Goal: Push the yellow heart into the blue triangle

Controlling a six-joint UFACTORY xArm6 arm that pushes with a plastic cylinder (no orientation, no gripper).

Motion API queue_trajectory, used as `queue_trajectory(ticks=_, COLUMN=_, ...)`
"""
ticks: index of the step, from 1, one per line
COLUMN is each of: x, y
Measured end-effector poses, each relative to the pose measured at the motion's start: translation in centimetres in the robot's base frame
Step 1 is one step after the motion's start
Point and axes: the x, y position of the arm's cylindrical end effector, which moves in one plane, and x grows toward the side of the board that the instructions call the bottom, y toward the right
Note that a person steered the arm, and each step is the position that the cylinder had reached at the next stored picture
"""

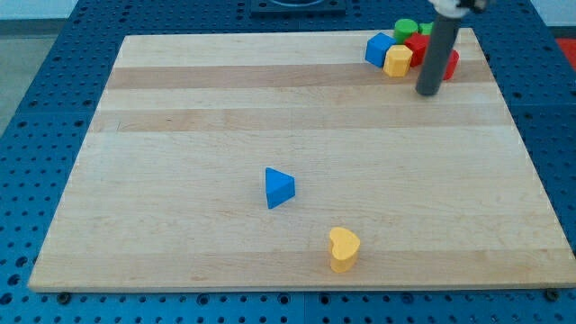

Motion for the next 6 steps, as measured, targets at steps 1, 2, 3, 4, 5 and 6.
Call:
queue_trajectory(ticks=1, x=8.5, y=-0.9)
queue_trajectory(ticks=2, x=14.7, y=-3.8)
queue_trajectory(ticks=3, x=25.1, y=-9.4)
queue_trajectory(ticks=4, x=25.1, y=-9.4)
queue_trajectory(ticks=5, x=24.9, y=-12.9)
queue_trajectory(ticks=6, x=24.3, y=-19.8)
